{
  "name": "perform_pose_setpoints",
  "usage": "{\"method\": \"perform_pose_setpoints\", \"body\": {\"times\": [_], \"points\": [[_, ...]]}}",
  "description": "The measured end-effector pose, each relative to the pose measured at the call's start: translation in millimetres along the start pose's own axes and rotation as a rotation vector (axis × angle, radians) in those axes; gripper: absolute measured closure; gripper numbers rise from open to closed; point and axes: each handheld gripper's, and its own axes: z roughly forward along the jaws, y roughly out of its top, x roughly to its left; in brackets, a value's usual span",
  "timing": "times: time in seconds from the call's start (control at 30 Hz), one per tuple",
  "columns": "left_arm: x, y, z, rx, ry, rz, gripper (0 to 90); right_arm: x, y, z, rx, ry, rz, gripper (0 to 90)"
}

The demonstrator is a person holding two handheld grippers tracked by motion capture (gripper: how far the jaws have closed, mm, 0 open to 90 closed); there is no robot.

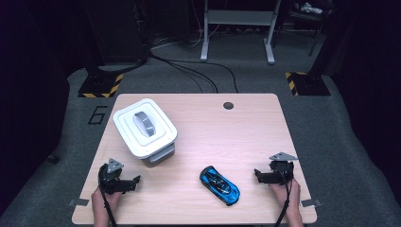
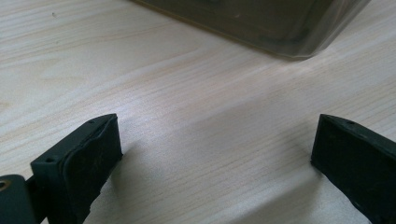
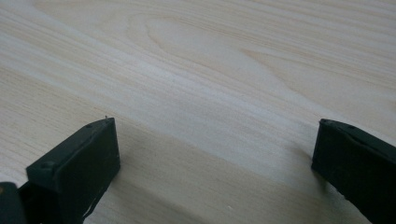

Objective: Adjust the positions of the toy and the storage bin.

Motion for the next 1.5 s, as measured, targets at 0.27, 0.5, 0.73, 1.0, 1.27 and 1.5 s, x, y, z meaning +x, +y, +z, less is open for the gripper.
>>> {"method": "perform_pose_setpoints", "body": {"times": [0.27,0.5,0.73,1.0,1.27,1.5], "points": [[0.7,0.5,-0.9,0.012,-0.009,0.003,2.3,1.4,2.7,-0.1,0.014,0.026,-0.016,0.0],[0.6,0.5,-0.9,0.013,-0.009,0.003,2.3,10.3,9.6,-12.5,-0.006,0.049,-0.039,0.0],[0.2,0.0,-0.1,-0.001,-0.005,0.002,2.4,26.7,19.5,-23.8,-0.013,0.057,-0.097,0.0],[0.1,0.3,-1.0,0.01,-0.006,0.002,2.4,43.6,30.9,-37.7,-0.021,0.088,-0.145,0.0],[-1.2,-0.4,-0.5,-0.004,0.0,0.003,2.6,59.7,36.7,-38.0,0.002,0.127,-0.18,0.0],[-0.8,-0.2,-0.9,0.006,-0.01,-0.005,2.7,81.2,43.6,-35.6,0.008,0.175,-0.212,0.0]]}}
